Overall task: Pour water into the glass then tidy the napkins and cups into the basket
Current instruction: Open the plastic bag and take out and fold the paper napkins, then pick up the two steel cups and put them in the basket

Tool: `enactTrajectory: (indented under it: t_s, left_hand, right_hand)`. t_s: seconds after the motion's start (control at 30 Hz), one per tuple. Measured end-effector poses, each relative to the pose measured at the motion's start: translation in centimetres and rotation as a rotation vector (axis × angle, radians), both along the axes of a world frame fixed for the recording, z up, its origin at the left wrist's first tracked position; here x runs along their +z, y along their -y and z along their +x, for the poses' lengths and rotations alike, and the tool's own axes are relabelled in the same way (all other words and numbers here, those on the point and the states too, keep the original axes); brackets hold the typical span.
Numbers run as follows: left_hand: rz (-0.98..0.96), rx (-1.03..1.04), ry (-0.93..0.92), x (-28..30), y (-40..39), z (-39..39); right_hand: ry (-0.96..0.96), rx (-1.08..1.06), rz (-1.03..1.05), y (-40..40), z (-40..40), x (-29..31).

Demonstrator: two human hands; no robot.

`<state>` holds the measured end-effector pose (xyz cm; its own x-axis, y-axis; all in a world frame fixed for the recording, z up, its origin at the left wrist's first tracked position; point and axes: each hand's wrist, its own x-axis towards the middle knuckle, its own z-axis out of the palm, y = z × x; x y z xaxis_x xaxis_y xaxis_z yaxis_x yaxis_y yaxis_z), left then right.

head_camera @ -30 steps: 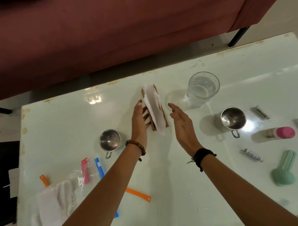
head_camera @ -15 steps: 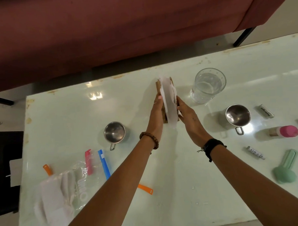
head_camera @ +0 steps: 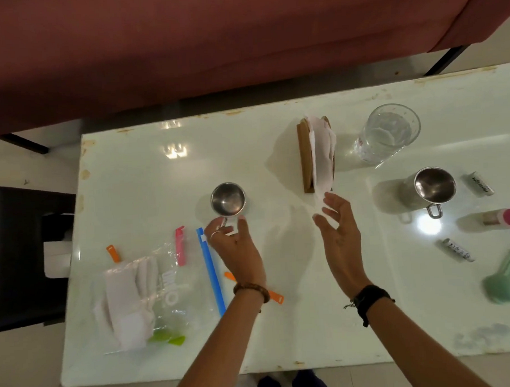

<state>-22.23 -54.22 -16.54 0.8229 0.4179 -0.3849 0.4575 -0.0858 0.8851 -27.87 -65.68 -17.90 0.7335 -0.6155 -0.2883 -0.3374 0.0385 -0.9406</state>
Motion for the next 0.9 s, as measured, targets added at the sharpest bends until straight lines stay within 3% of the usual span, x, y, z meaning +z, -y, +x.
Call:
enactTrajectory:
  t_s: [0.07,0.23,0.47,0.67,0.9]
  left_hand:
    - [0.002,0.034,-0.126,-0.6,-1.1,1.0]
    - [0.004,-0.127,-0.272,-1.7,-2.2,2.6]
    - [-0.190,-0.068,-0.304,-1.8,0.6,0.5]
    - [-0.239,-0.070,-0.341,-2.2,4.8,-3.5]
    - [-0.233,-0.118,-0.371,-2.4,8.1,-6.3]
  right_hand:
    - [-0.027,0.011,0.013,-0.9,-1.2,-0.4]
    - [-0.106,-0.039,0.035,-1.0,-3.4,-1.2]
    - [-0.123,-0.261,0.016,2.0,-5.0,-1.1]
    - [-0.149,-0.683,-0.120,6.5,-5.6,-0.7]
    - [-0.206,-0.688,0.030,10.9,-4.4,-1.3]
